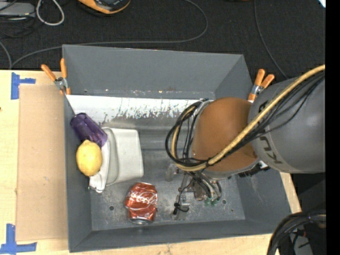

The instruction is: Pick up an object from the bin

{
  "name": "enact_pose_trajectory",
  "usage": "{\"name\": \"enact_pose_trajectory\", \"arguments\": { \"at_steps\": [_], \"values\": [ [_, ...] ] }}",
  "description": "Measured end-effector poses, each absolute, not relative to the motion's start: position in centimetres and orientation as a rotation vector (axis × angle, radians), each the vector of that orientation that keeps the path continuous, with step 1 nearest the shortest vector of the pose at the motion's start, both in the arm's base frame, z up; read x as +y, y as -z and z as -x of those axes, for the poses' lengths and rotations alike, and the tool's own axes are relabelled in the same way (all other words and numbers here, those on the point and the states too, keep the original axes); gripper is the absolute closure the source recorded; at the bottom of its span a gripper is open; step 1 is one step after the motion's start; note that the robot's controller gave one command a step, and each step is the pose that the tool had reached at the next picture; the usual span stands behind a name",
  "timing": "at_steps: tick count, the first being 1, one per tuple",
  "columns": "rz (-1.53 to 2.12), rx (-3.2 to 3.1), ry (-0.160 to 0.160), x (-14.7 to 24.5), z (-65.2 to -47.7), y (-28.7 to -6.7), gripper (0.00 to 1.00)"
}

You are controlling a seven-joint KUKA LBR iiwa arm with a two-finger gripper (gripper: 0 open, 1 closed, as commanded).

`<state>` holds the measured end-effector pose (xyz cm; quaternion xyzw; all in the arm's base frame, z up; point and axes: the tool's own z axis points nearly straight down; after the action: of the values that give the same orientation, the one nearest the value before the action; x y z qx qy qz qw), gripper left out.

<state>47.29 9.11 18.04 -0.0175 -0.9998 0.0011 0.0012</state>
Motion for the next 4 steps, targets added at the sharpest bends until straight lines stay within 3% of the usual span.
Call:
{"name": "enact_pose_trajectory", "arguments": {
  "at_steps": [1,2,3,4],
  "values": [
    [-0.024,-3.125,0.002,14.3,-49.3,-9.0,0.00],
    [-0.030,-3.149,-0.001,13.5,-49.7,-11.1,0.00],
    [-0.024,-3.147,0.007,15.7,-50.1,-7.4,0.00],
    [-0.007,-3.158,0.005,17.0,-50.4,-7.5,1.00]
  ]
}}
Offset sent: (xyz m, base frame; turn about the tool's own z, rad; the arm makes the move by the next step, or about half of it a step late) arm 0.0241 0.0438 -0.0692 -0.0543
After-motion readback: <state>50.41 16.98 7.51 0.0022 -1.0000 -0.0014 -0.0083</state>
